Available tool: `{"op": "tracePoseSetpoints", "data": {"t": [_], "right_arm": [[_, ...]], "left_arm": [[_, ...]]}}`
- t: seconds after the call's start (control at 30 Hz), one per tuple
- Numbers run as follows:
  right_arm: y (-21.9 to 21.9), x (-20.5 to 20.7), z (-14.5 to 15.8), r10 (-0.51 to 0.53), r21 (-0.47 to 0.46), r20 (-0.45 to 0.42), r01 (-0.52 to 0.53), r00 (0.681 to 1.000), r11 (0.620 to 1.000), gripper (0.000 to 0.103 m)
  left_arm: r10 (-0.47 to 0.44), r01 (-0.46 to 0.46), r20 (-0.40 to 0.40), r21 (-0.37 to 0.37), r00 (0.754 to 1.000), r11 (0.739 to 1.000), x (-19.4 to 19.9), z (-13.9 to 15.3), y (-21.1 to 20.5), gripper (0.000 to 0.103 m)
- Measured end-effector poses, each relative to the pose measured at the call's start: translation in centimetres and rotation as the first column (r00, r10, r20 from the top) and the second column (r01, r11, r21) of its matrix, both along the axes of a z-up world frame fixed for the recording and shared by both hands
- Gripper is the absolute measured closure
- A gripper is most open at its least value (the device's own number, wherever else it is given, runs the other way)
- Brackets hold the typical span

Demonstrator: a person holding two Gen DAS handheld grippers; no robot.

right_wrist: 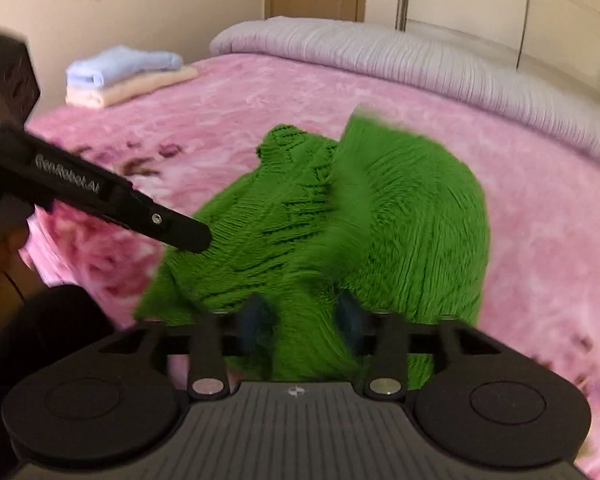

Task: Fold clothes
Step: 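Fold the lifted side over with the right gripper while the left gripper grasps the vest edge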

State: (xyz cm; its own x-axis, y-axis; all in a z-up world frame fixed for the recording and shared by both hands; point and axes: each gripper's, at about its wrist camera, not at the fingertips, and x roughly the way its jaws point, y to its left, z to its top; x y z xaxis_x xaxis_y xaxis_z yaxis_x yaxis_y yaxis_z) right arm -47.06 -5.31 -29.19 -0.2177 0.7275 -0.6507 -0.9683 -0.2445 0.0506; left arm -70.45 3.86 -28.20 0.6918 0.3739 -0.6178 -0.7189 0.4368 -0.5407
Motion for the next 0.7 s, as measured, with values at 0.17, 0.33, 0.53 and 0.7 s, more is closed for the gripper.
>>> {"op": "tracePoseSetpoints", "data": {"t": [0.17, 0.33, 0.53, 0.7], "right_arm": [[-2.7, 5.6, 3.0, -0.117, 0.062, -0.291, 0.141, 0.95, 0.988, 0.044], [-2.3, 13.8, 1.1, -0.509, -0.197, -0.386, 0.471, 0.769, 0.86, 0.049], [-0.3, 15.1, -1.4, -0.624, -0.335, -0.286, 0.535, 0.727, 0.776, 0.056], [1.6, 13.5, -2.1, -0.581, -0.311, -0.24, 0.505, 0.778, 0.805, 0.056]], "left_arm": [[0.019, -0.019, 0.049, -0.005, 0.999, 1.0, -0.2, 1.2, 0.0, 0.077], [0.003, 0.005, 0.129, -0.059, 0.992, 0.998, 1.2, 1.6, 0.2, 0.069], [0.042, 0.003, 0.213, -0.21, 0.976, 0.978, 4.6, -0.9, 2.2, 0.059], [0.093, -0.011, 0.255, -0.303, 0.963, 0.953, 6.9, -3.6, 4.6, 0.063]]}}
